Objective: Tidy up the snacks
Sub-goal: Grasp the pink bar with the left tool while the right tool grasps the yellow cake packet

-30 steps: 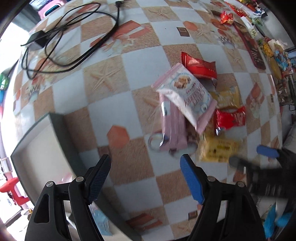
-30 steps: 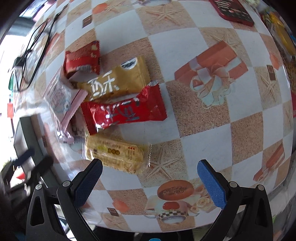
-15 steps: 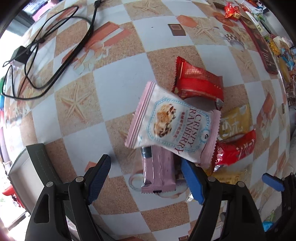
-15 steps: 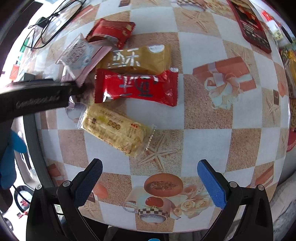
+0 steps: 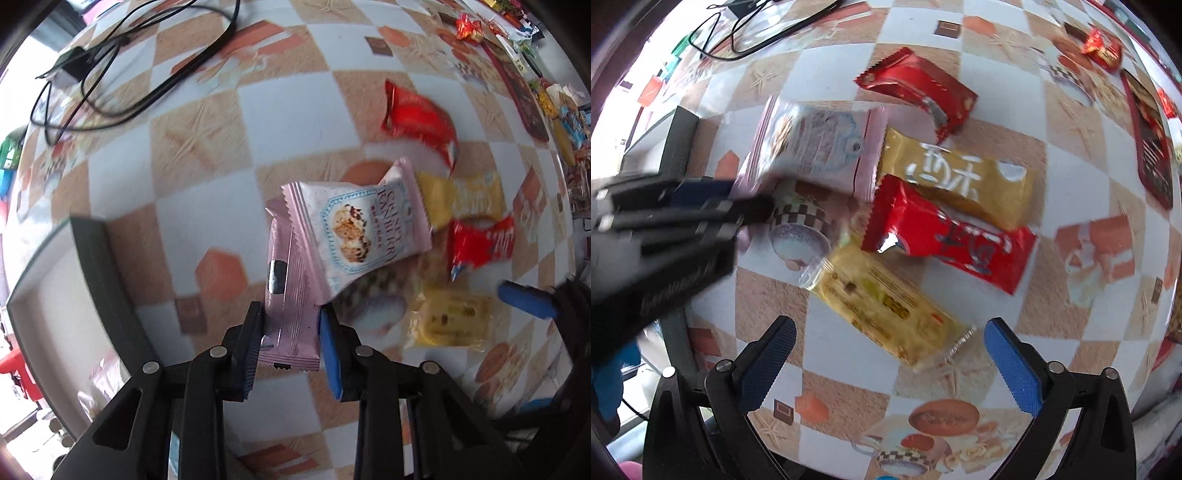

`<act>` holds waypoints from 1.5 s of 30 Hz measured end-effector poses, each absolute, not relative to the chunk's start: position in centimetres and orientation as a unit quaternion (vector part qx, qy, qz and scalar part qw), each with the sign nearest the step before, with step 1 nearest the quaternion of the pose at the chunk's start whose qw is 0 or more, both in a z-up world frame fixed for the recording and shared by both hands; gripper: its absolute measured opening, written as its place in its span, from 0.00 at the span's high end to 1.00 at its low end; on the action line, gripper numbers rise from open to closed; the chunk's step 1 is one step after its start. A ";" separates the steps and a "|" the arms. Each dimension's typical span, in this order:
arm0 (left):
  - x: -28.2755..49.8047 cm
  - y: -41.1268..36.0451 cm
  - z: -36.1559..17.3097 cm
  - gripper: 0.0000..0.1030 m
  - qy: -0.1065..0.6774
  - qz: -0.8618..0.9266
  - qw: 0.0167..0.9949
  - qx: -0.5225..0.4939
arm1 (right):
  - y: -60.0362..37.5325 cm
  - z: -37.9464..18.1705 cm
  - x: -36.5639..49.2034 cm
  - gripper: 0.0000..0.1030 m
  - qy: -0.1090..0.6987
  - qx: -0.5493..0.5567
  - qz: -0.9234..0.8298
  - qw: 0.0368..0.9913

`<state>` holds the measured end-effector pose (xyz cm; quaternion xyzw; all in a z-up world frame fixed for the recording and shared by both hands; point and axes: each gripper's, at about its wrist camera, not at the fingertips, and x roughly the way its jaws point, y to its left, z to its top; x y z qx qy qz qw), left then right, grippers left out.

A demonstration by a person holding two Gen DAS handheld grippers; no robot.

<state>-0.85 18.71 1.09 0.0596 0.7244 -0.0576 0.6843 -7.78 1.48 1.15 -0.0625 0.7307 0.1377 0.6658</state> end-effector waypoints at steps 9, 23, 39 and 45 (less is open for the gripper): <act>-5.4 17.4 0.7 0.68 0.732 -0.073 0.674 0.068 | -1.8 0.1 -9.8 0.53 0.755 -0.006 0.091 0.649; -4.1 25.1 1.3 0.25 0.730 -0.047 0.679 0.060 | -1.5 1.2 -11.4 0.15 0.759 0.007 0.070 0.648; -1.1 19.1 -4.3 0.00 0.739 -0.063 0.666 0.080 | 6.9 -4.8 -10.4 0.00 0.767 -0.099 0.093 0.626; -0.7 19.0 -4.2 0.00 0.739 -0.063 0.666 0.079 | 5.4 -4.7 -10.3 0.00 0.764 -0.093 0.091 0.632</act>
